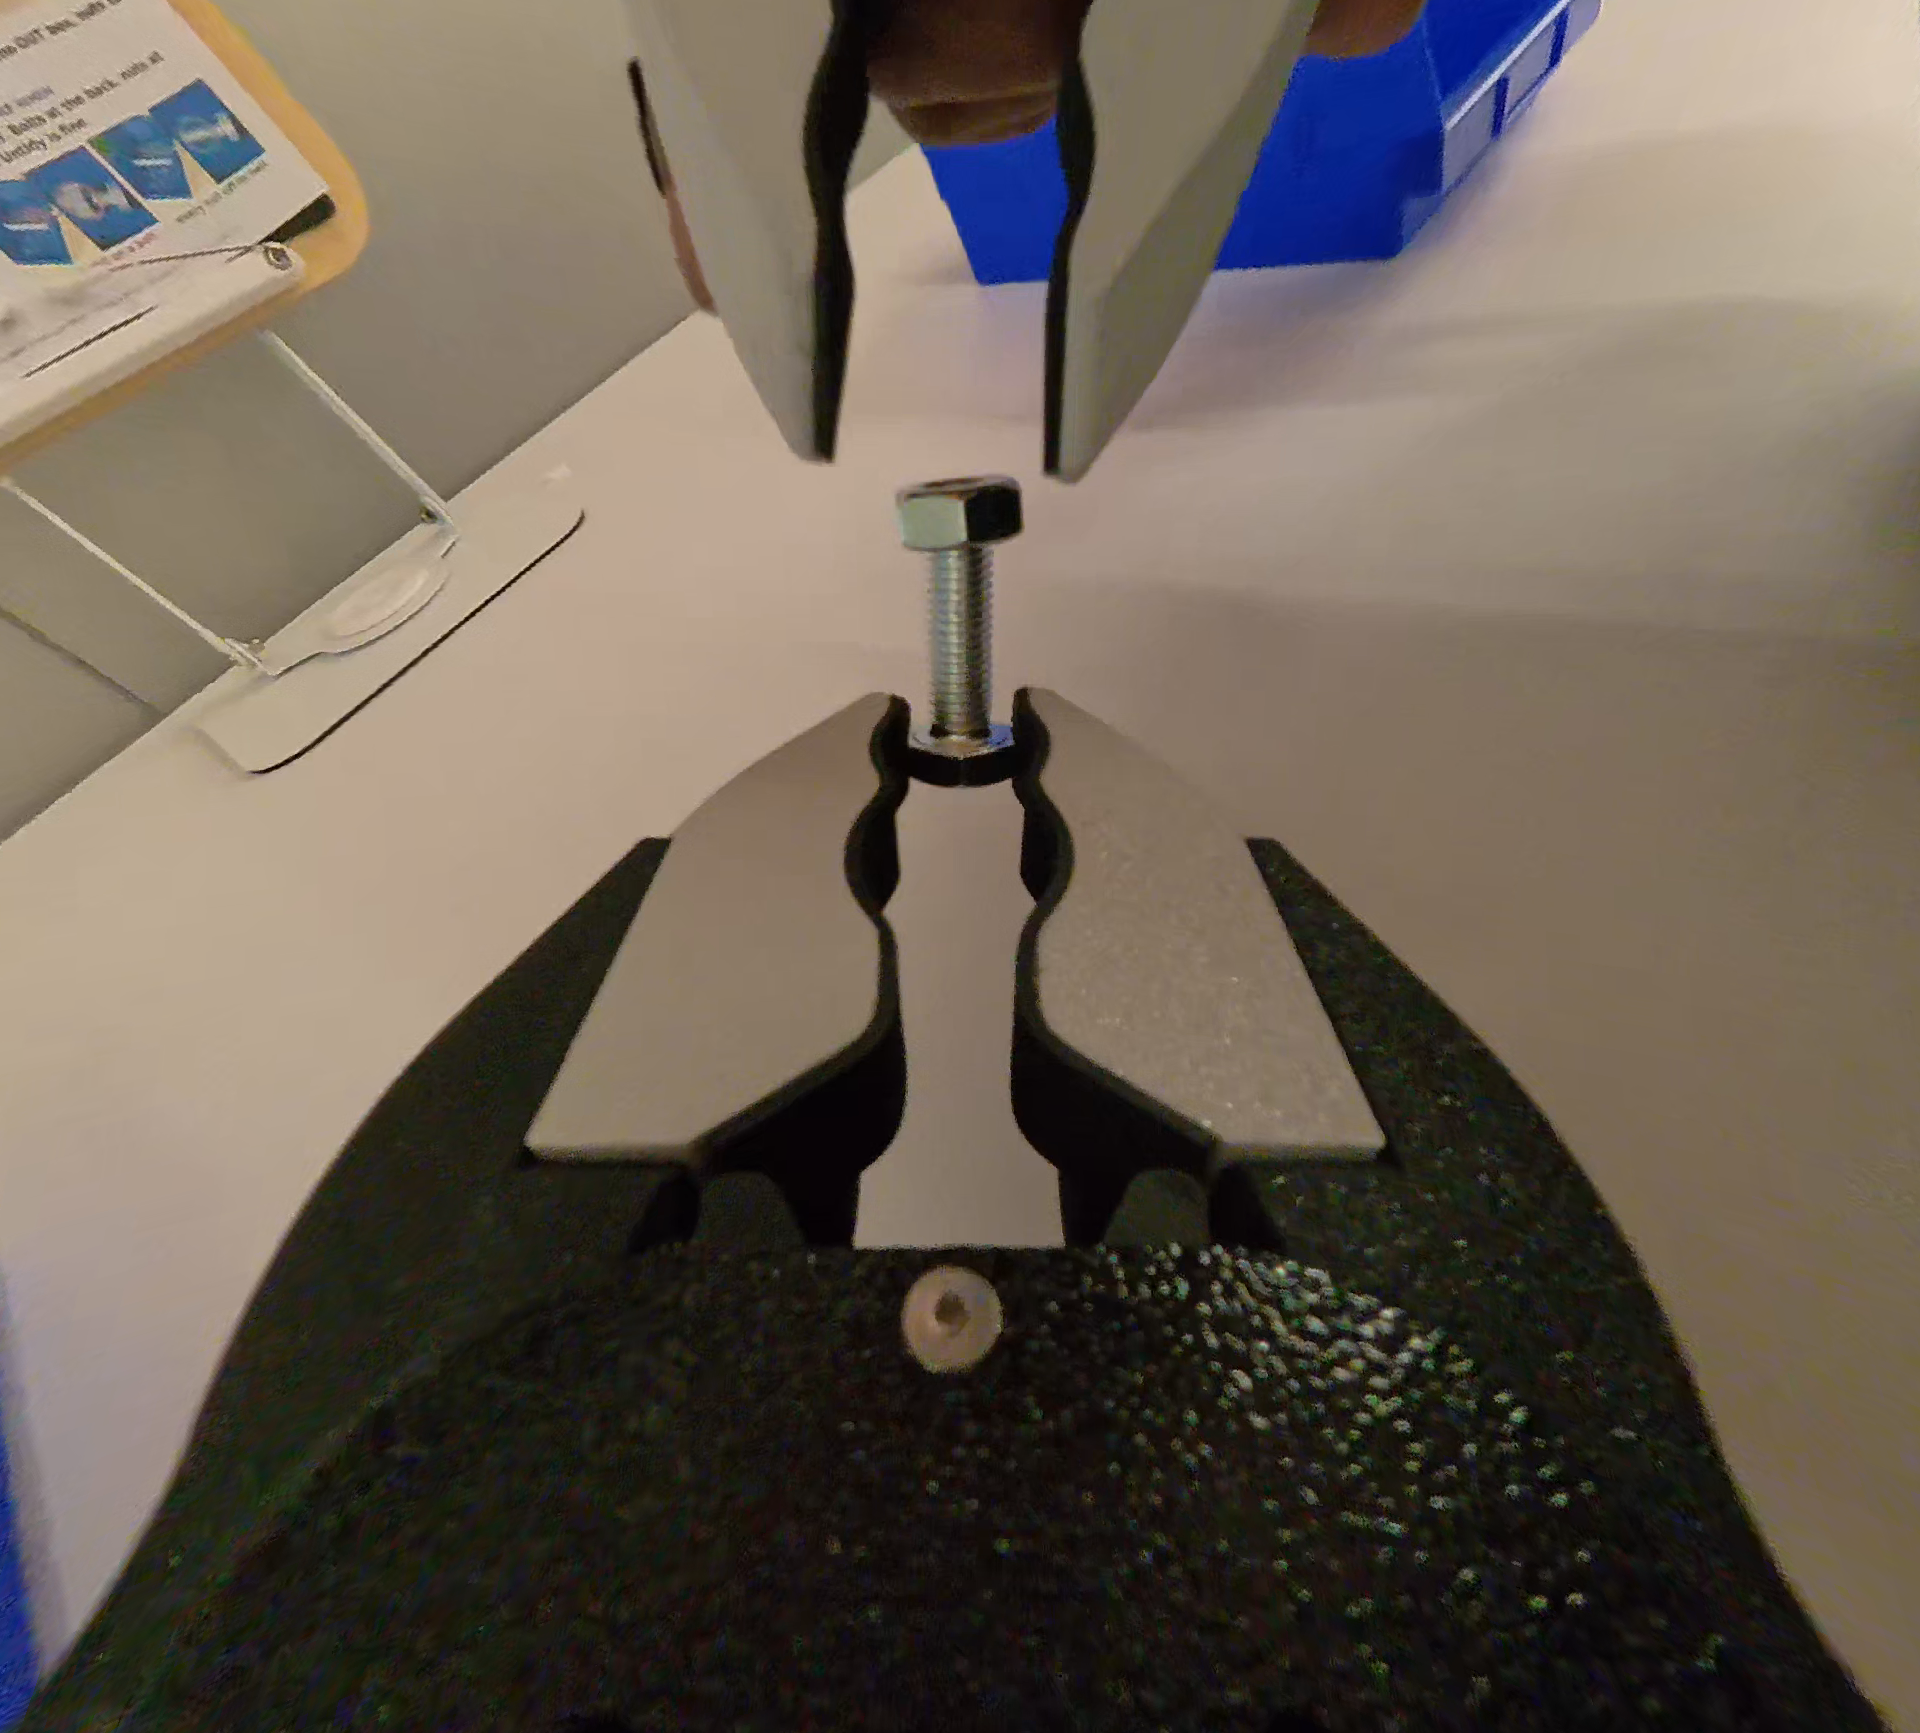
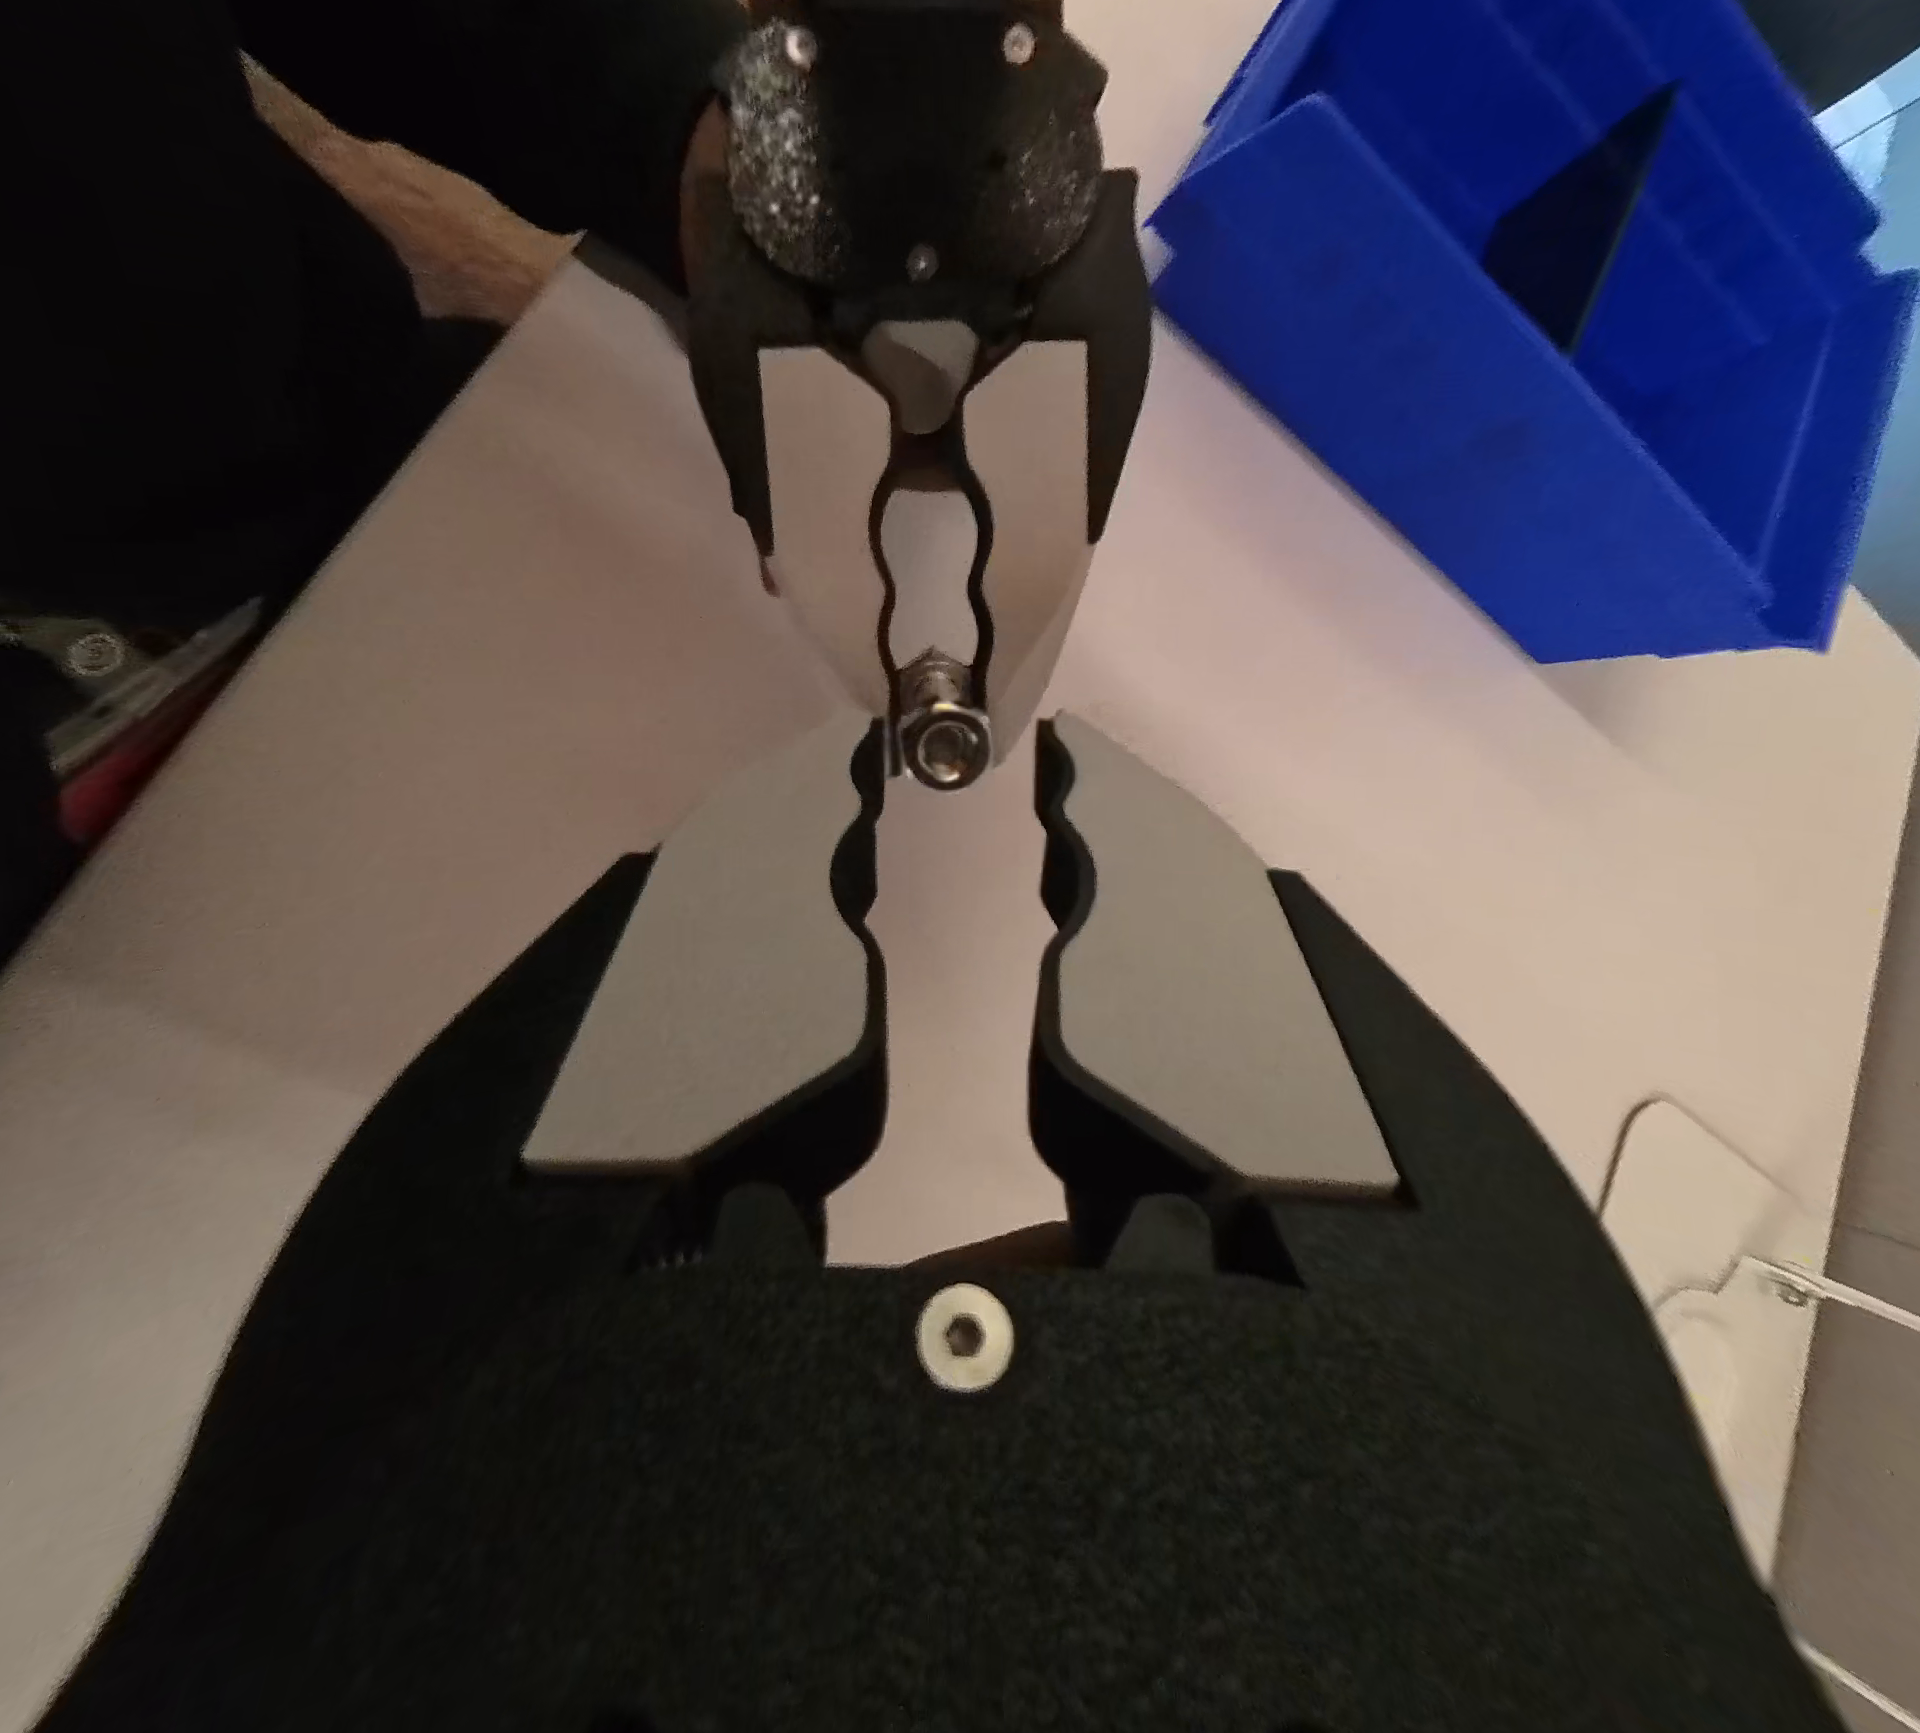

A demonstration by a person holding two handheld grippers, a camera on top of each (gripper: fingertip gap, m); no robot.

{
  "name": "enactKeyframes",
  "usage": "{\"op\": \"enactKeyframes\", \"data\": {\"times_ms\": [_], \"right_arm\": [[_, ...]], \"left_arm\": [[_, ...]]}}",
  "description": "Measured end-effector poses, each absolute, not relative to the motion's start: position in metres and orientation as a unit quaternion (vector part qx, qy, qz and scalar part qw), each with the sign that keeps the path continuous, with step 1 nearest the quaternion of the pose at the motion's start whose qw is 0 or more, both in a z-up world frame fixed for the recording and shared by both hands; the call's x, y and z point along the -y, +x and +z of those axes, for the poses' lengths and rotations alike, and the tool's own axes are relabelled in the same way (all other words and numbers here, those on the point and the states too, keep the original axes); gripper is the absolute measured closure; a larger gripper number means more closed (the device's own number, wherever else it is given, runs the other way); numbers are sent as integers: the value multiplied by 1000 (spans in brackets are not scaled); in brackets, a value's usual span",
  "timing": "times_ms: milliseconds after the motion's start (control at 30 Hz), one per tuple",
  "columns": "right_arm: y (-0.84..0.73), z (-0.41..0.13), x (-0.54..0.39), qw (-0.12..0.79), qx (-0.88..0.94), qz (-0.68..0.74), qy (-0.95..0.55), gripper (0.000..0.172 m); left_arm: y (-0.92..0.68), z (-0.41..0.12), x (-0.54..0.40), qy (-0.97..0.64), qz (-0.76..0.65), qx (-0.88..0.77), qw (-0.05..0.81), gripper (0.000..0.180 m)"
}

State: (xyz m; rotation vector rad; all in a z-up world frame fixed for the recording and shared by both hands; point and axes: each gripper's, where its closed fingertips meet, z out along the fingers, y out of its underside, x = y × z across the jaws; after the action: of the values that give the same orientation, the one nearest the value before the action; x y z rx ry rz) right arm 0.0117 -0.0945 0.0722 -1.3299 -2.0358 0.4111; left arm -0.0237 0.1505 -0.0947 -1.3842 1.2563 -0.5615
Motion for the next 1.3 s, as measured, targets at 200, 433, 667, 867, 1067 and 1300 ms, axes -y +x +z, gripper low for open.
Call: {"op": "enactKeyframes", "data": {"times_ms": [200,433,667,867,1067,1300], "right_arm": [[12,59,87,310,724,158,-596,154],[15,55,87,246,528,277,-765,154],[17,57,88,262,498,306,-768,154],[15,64,88,306,525,294,-738,154],[14,69,89,353,552,277,-703,154],[19,64,91,338,568,250,-708,154]], "left_arm": [[-27,-98,-158,-606,-185,-530,564,162],[-31,-101,-165,-587,-48,-545,597,162],[-22,-101,-160,-592,-104,-530,598,162],[-23,-95,-159,-596,-148,-510,602,162],[-19,-90,-153,-604,-232,-487,587,162],[-17,-93,-153,-603,-213,-506,579,162]]}}
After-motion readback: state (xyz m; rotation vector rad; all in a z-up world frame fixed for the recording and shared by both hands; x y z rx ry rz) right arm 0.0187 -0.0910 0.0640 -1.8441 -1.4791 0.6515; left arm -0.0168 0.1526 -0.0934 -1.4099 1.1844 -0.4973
